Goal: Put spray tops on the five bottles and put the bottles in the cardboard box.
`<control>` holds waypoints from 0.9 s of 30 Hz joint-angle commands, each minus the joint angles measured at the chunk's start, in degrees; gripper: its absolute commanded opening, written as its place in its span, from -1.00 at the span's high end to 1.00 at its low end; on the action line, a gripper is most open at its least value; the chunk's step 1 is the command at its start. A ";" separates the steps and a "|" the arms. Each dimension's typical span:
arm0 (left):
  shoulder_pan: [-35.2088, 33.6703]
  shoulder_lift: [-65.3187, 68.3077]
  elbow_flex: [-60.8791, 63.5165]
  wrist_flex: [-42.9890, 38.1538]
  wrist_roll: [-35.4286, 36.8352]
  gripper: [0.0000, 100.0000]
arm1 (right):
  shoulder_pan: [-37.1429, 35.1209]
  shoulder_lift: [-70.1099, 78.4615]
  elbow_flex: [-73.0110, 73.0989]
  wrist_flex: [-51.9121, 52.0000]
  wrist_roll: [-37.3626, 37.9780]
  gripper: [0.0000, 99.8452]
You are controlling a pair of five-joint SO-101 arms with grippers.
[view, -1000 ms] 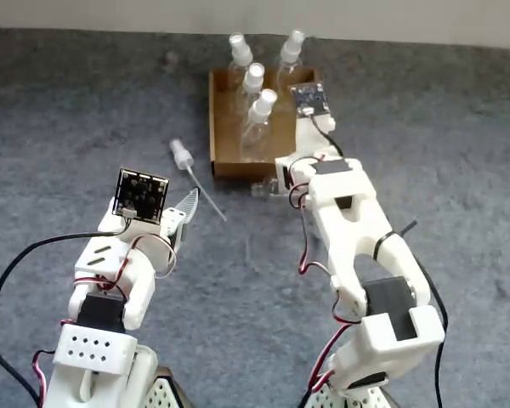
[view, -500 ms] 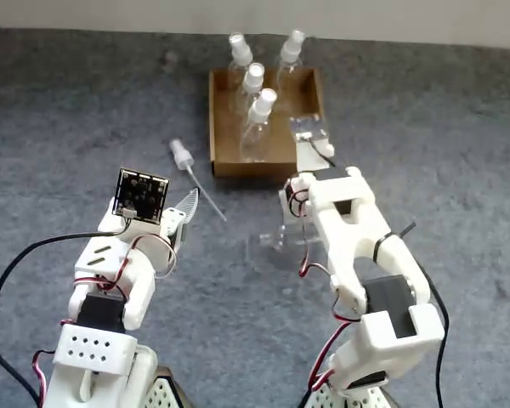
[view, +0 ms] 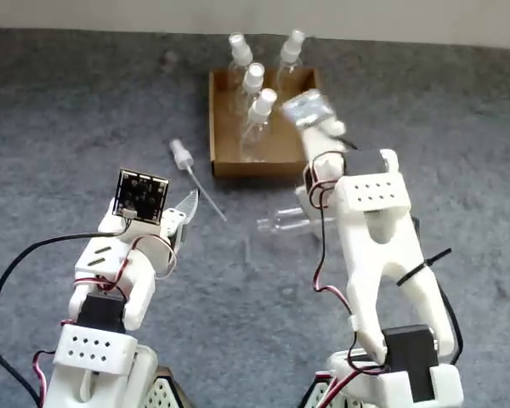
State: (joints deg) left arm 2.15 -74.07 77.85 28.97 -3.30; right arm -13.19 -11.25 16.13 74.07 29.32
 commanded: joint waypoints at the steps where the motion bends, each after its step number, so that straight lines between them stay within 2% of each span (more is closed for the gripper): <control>1: -0.22 -0.13 -0.22 -1.67 -0.35 0.66 | -0.84 -0.75 -5.93 6.64 17.67 0.49; 5: -0.22 -0.13 -0.22 -1.67 -0.35 0.66 | -2.68 2.68 -9.10 12.18 33.67 0.49; 9: -0.22 -0.13 -0.13 -1.67 -0.35 0.66 | -4.35 8.13 -11.56 8.48 36.22 0.49; 14: -0.22 -0.13 -0.13 -1.67 -0.35 0.66 | -4.53 15.96 -12.00 7.69 43.60 0.49; 23: -0.22 -0.13 -0.13 -1.67 -0.35 0.66 | -4.62 23.08 -12.00 7.16 43.08 0.49; 27: -0.22 -0.13 -0.13 -1.67 -0.35 0.66 | -4.62 23.96 -11.91 7.08 32.09 0.50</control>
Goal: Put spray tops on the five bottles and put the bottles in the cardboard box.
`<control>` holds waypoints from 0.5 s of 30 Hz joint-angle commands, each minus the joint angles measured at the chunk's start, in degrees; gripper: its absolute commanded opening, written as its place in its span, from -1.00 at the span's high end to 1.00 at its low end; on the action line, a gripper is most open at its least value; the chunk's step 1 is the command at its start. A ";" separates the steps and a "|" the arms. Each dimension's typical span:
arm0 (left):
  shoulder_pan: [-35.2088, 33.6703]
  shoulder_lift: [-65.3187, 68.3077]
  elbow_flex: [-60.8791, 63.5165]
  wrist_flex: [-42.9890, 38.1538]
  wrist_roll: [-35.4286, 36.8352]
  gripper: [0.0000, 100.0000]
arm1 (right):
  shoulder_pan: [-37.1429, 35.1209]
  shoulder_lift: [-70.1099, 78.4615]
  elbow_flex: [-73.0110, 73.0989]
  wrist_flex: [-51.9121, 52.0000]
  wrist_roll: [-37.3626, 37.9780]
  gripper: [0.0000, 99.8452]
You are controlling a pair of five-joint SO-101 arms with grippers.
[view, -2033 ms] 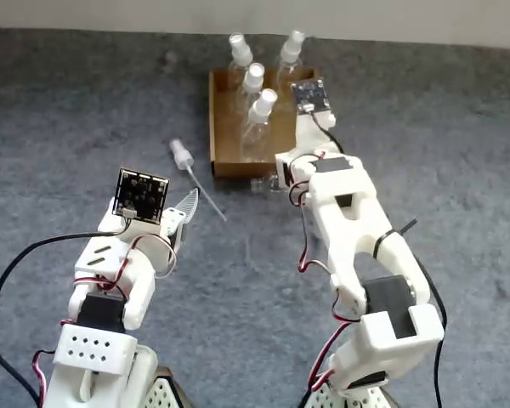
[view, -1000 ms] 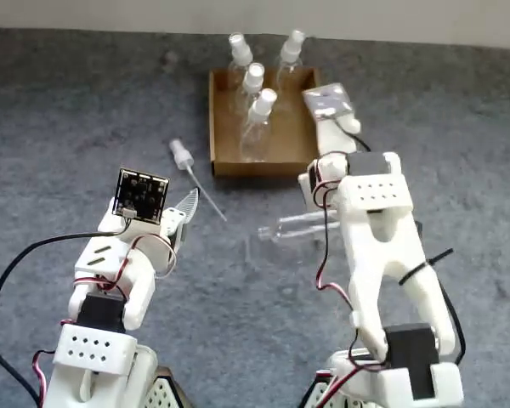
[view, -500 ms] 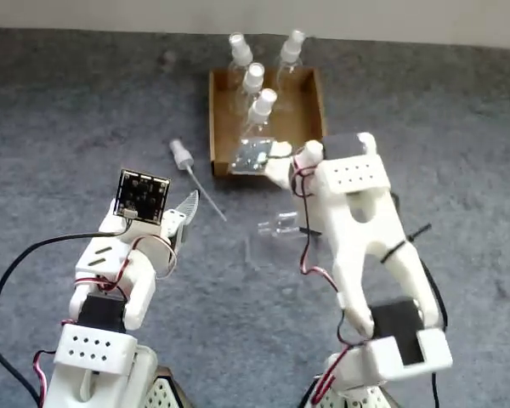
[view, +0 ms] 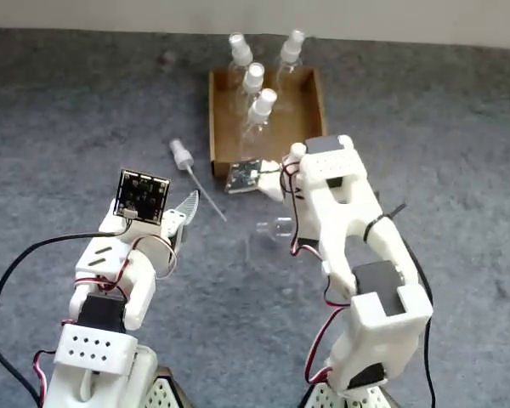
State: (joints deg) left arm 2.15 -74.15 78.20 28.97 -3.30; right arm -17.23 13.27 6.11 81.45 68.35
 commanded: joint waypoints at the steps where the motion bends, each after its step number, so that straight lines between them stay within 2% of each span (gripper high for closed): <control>1: -0.22 -0.04 -0.48 -1.67 -0.35 0.66 | -0.75 -0.40 -1.89 -0.31 -9.49 0.52; 7: -0.22 -0.04 -0.57 -1.67 -0.35 0.66 | -2.77 -0.66 4.53 -10.33 -25.85 0.79; 11: -0.31 -0.04 -0.66 -1.67 -0.18 0.66 | -2.59 -0.75 9.36 -15.78 -35.78 0.83; 15: -0.75 -0.04 -1.10 -1.67 0.00 0.66 | -2.51 -3.74 12.35 -15.87 -45.71 0.91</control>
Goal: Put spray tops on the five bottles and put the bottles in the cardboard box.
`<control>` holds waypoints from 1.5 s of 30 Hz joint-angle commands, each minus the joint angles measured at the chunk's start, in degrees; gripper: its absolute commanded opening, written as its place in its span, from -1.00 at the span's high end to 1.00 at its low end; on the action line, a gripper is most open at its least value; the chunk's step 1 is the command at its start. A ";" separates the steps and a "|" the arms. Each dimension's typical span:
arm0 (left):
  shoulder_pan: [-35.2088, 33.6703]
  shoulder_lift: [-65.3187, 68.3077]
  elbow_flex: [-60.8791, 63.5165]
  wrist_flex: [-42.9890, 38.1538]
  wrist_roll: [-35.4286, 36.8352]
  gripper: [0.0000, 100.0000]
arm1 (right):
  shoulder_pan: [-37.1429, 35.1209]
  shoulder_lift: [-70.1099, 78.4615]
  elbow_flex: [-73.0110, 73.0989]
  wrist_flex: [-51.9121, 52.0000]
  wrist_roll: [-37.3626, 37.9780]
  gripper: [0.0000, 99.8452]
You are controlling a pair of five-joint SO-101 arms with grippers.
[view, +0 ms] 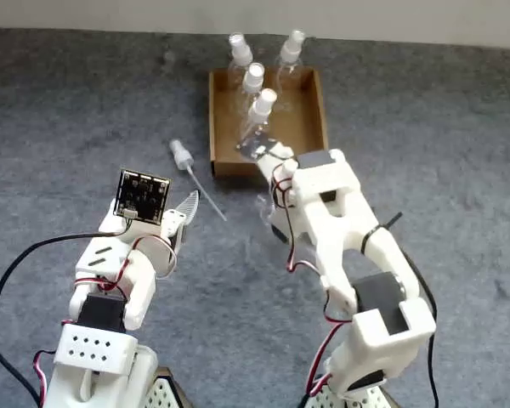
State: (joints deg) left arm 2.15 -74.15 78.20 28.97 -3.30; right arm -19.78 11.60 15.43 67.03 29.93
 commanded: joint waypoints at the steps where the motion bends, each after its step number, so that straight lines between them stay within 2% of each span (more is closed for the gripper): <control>1: -1.54 -0.04 -1.80 -1.49 0.09 0.66 | 0.40 -3.74 4.35 -1.19 -9.76 0.92; 4: -6.64 0.13 -5.67 0.26 2.37 0.66 | 1.45 -10.68 9.19 -0.48 -11.96 0.93; 8: -11.74 0.13 -11.21 7.74 3.34 0.66 | 1.71 -19.82 18.42 -2.07 -12.13 0.93; 12: -12.97 0.13 -15.16 14.86 -0.97 0.66 | 1.71 -25.01 26.07 -6.73 -12.22 0.93; 15: -16.92 0.22 -17.63 19.16 -2.64 0.66 | 1.71 -25.54 30.20 -10.77 -12.66 0.93; 18: -19.82 3.74 -20.97 21.63 -2.90 0.66 | 1.80 -25.54 32.66 -14.73 -16.62 0.93; 22: -18.68 21.14 -31.25 27.78 -5.54 0.66 | 1.80 -25.63 33.98 -15.69 -17.41 0.93; 27: -16.40 48.31 -53.49 39.56 -5.10 0.65 | 1.80 -25.98 34.07 -15.69 -17.41 0.93; 30: -16.13 60.70 -66.15 43.87 -0.79 0.65 | 1.80 -25.63 34.07 -15.78 -17.41 0.92; 35: -14.02 76.53 -83.47 44.57 7.47 0.65 | 1.80 -25.54 34.07 -16.40 -17.41 0.92; 41: -8.13 94.20 -101.58 44.48 14.07 0.65 | 1.80 -25.98 36.00 -17.36 -17.49 0.92; 45: -6.64 107.21 -113.45 42.73 19.08 0.65 | 1.71 -26.07 36.44 -17.45 -17.49 0.92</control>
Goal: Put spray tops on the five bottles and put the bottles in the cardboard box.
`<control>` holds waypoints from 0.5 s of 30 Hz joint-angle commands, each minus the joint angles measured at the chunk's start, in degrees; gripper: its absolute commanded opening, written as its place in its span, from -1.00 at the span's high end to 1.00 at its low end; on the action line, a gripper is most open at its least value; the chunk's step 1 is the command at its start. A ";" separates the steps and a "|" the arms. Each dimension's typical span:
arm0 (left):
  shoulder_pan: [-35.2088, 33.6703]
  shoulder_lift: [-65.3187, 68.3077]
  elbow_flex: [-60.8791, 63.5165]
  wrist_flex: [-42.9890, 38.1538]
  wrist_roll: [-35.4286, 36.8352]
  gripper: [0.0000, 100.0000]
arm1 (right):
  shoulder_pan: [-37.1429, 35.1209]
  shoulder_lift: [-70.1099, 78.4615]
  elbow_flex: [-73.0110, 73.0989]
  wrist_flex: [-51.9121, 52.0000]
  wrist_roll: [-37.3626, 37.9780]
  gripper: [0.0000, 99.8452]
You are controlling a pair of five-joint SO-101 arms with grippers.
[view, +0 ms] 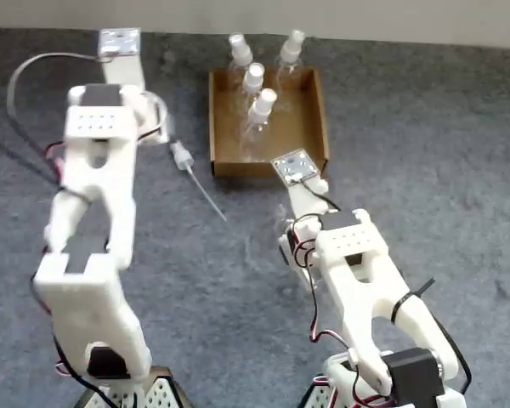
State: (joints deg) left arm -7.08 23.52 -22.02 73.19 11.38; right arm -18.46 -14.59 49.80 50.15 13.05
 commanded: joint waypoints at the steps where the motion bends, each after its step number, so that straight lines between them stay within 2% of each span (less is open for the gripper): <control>1: 2.68 12.62 -16.13 -1.85 5.19 0.65 | 0.40 0.13 2.07 -0.57 -0.53 0.92; 7: 3.65 27.12 -30.20 -0.97 6.95 0.65 | 0.40 0.13 2.07 -0.57 -0.26 0.92; 15: 4.44 38.29 -39.69 9.49 6.51 0.67 | 0.40 0.13 2.15 -1.98 -0.26 0.92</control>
State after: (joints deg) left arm -4.53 59.91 -55.78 77.49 17.63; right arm -18.46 -14.77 49.89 49.98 13.05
